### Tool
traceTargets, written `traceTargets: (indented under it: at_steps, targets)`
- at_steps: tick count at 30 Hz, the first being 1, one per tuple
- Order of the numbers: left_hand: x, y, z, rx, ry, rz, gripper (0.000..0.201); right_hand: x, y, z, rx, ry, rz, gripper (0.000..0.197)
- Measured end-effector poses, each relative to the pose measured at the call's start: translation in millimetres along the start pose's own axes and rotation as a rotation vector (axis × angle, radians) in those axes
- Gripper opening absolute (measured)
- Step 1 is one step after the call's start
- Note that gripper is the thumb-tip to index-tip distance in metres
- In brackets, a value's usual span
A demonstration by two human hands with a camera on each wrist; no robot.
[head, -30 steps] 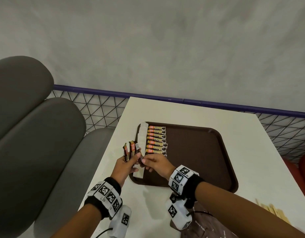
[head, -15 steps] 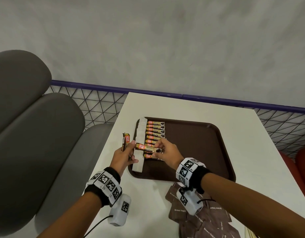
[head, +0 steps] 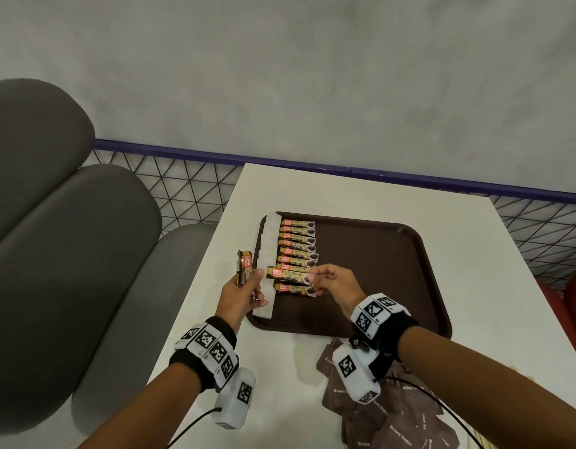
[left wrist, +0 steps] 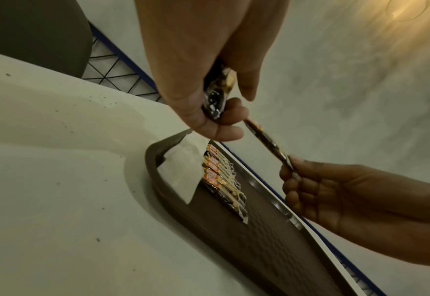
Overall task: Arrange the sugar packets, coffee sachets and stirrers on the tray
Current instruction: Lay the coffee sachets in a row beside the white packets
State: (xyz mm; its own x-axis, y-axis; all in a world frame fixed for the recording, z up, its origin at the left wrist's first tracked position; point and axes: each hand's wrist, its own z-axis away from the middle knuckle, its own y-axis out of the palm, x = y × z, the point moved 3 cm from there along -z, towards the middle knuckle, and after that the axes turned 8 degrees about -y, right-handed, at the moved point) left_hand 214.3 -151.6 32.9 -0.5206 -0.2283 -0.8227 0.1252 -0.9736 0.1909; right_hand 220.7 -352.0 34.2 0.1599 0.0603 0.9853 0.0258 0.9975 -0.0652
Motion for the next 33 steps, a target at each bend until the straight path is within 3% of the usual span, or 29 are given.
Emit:
traceTargets:
  at_steps: [5, 14, 17, 24, 29, 33]
  targets:
    - [0, -17, -4, -0.053, -0.021, 0.102, 0.016, -21, -15, 0, 0.009, 0.075, 0.191, 0.01]
    - [2, -32, -6, -0.092, -0.039, 0.083, 0.02, -49, -12, -3, -0.032, 0.126, 0.397, 0.012]
    - [2, -33, -6, -0.104, -0.046, 0.064, 0.018, -50, -9, -4, -0.066, 0.116, 0.433, 0.009]
    - [2, -36, -6, -0.134, 0.002, -0.003, 0.038, -51, -7, -7, -0.084, 0.131, 0.485, 0.014]
    - [2, -36, -5, -0.121, 0.011, -0.027, 0.036, -51, -6, -7, -0.084, 0.137, 0.525, 0.016]
    - [2, -34, -4, -0.088, 0.017, -0.051, 0.035, -46, -5, -8, -0.091, 0.051, 0.61, 0.018]
